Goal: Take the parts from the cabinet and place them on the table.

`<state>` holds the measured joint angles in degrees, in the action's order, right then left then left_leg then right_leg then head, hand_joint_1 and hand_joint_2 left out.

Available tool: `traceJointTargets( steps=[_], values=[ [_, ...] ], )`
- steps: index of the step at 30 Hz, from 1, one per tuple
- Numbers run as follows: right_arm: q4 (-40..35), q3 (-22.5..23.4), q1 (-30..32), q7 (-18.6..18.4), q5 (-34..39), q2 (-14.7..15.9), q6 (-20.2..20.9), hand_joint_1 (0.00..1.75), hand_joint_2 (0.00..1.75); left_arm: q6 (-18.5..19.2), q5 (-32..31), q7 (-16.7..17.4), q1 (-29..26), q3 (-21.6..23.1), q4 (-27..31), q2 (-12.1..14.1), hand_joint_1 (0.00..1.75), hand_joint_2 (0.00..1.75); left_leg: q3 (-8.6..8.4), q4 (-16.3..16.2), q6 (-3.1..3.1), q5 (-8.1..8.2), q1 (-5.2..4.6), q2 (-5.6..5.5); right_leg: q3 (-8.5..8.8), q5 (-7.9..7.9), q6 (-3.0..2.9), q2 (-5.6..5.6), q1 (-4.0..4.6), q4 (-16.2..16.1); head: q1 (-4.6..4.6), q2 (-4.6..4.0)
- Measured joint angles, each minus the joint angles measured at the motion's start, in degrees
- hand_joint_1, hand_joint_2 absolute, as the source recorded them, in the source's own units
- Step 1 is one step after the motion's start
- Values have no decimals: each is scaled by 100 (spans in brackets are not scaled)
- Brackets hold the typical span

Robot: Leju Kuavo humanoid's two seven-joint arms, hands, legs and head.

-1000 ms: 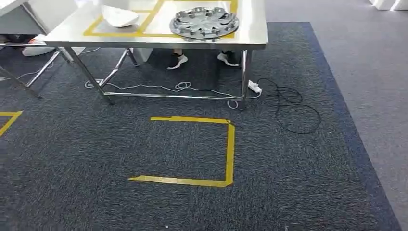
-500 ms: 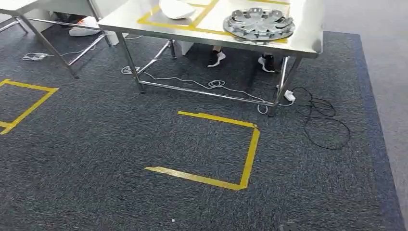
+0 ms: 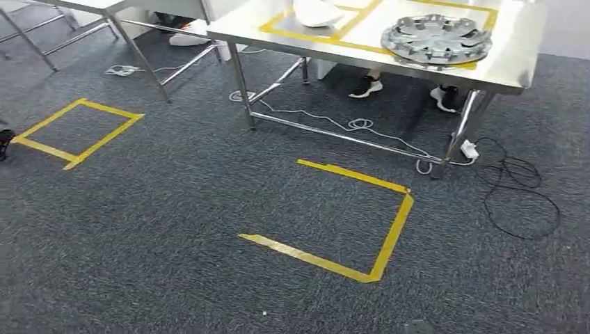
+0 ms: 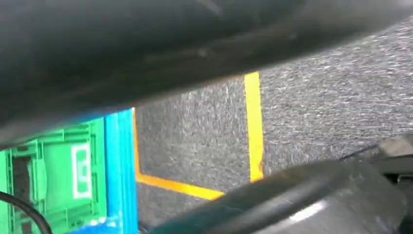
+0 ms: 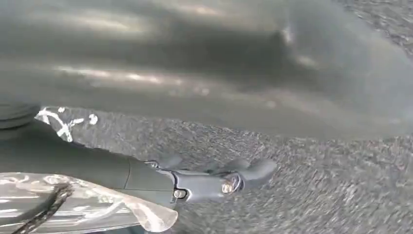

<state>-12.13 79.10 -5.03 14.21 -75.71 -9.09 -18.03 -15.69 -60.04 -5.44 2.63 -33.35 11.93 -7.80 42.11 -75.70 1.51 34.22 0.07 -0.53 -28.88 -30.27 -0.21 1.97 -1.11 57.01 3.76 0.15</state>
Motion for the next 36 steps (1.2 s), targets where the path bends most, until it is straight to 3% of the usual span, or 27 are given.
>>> traceJointTargets(
  steps=[1,3,4,5,6,8,10,12,14,15,16,17,19,20,21,23,25,26,27,28,30,31,32,33,34,35,36],
  values=[
    [0,-2,-3,0,-6,0,-2,0,0,2,0,2,-12,-15,0,2,0,0,3,-26,16,-58,29,13,3,-6,3,80,-1,0,0,0],
    [2,-11,-21,0,-9,-7,-9,0,0,2,-2,0,-29,-46,0,13,0,0,-372,655,26,-470,59,63,24,-24,25,211,-2,0,0,0],
    [2,-22,-29,0,-15,-9,-9,0,0,0,-4,-4,-26,-50,0,24,0,0,-669,1201,14,-705,58,159,49,-41,43,269,-5,0,0,0],
    [2,-37,-34,2,-26,-13,-22,0,0,0,-7,-9,-18,-55,0,26,0,0,-923,1685,-6,-803,43,397,76,-62,74,326,-1,0,-2,0],
    [2,-44,-35,2,-31,-11,-37,0,0,0,-7,-11,8,-61,0,26,0,0,-970,1780,-54,-719,-32,455,54,-97,131,373,49,18,-13,0],
    [2,-52,-48,0,-44,-13,-70,0,0,0,-9,-15,15,-79,0,24,0,0,-945,1759,-135,-706,-32,346,63,-117,191,479,45,-18,-2,0],
    [2,-77,-79,-18,-66,-22,-87,0,0,0,-9,-13,-24,-87,0,26,0,0,-961,1814,-221,-736,-25,220,185,-127,263,574,38,-46,-11,0],
    [2,-107,-87,-31,-96,-22,-96,0,0,7,-13,-13,-20,-94,0,37,0,0,-958,1845,-311,-777,5,125,-30,-425,277,17,0,340,35,0],
    [0,-136,-54,-37,-101,-22,-98,0,0,13,-20,-13,16,-94,0,26,0,0,-944,1845,-337,-773,-7,-19,-505,-856,275,-166,1,1315,44,0],
    [2,-138,-40,-39,-98,-22,-96,0,0,13,-26,-13,11,-94,0,22,0,0,-945,1843,-342,-771,-20,-101,-737,-970,276,-187,9,1731,48,0],
    [2,-140,-32,-39,-96,-22,-90,0,0,11,-39,-13,7,-94,0,17,0,0,-954,1843,-343,-770,-30,-185,-852,-921,270,-190,9,1872,41,0],
    [2,-140,-26,-37,-94,-22,-85,0,0,9,-48,-11,0,-94,0,13,0,0,-965,1840,-342,-769,-38,-271,-827,-718,256,-192,9,1707,44,0],
    [0,-140,-27,-33,-90,-22,-79,0,0,7,-53,0,2,-94,0,7,0,0,-990,1832,-335,-764,-45,-439,-472,-129,221,-276,7,795,44,0],
    [0,-142,-26,-31,-85,-17,-70,0,0,4,-61,2,4,-94,0,-9,0,0,-988,1828,-322,-756,-36,-515,-258,124,190,-528,2,249,55,0],
    [0,-140,-31,-31,-70,4,-59,0,0,-7,-72,4,12,-94,0,-29,0,0,-958,1798,-295,-750,-55,-578,-211,45,166,-864,-24,114,41,0],
    [0,-142,-23,-33,-39,4,-13,0,0,-22,-112,24,28,-94,0,-48,0,0,-897,1796,-220,-776,0,-713,-137,48,165,-758,8,57,57,0],
    [0,-142,-17,-33,-9,20,17,0,0,-46,-127,39,-1,-94,0,-81,0,0,-865,1820,-134,-817,5,-866,-109,81,114,-626,4,23,48,0],
    [0,-140,-21,-33,-7,26,31,0,0,-61,-144,39,-8,-94,0,-83,0,0,-868,1763,-131,-761,3,-734,-64,111,81,-499,-37,-37,61,0],
    [-2,-140,-20,-33,-4,42,31,0,0,-92,-160,46,-3,-94,0,-111,0,0,-762,1533,-91,-594,-30,-333,-27,106,49,-427,-30,-72,8,0],
    [-2,-142,0,-41,-2,52,33,0,0,-100,-166,52,14,-94,0,-129,0,0,-576,1142,-49,-380,-14,-136,-10,97,37,-322,-24,-74,-11,0],
    [-2,-140,27,-63,0,59,28,0,0,-109,-175,57,38,-94,0,-157,0,0,-130,232,9,-9,36,-6,17,60,22,-101,-8,-71,-7,0],
    [-2,-140,29,-72,2,66,26,0,0,-109,-184,63,34,-94,0,-166,0,0,-18,9,33,16,56,7,26,48,32,-16,-7,-69,-7,0],
    [-2,-140,24,-74,4,70,26,0,0,-109,-186,81,18,-94,0,-177,0,0,-65,93,52,-120,81,21,47,28,37,69,-10,-69,-11,0],
    [-2,-140,18,-74,4,70,26,0,0,-109,-195,90,6,-94,0,-184,0,0,-214,393,62,-327,99,43,70,12,48,132,-13,-69,-9,0],
    [-2,-140,15,-74,4,72,26,0,0,-111,-208,92,4,-94,0,-184,0,0,-510,960,62,-621,109,104,113,-16,68,199,-18,-69,-9,0],
    [-2,-140,13,-74,4,72,26,0,0,-114,-210,94,8,-94,0,-186,0,0,-790,1494,52,-849,107,243,158,-47,100,260,-20,-69,-11,0],
    [-7,-140,15,-74,4,85,24,0,0,-111,-210,94,20,-92,0,-201,0,0,-936,1735,31,-763,43,548,132,-83,152,305,10,-73,-15,0]
  ],
)
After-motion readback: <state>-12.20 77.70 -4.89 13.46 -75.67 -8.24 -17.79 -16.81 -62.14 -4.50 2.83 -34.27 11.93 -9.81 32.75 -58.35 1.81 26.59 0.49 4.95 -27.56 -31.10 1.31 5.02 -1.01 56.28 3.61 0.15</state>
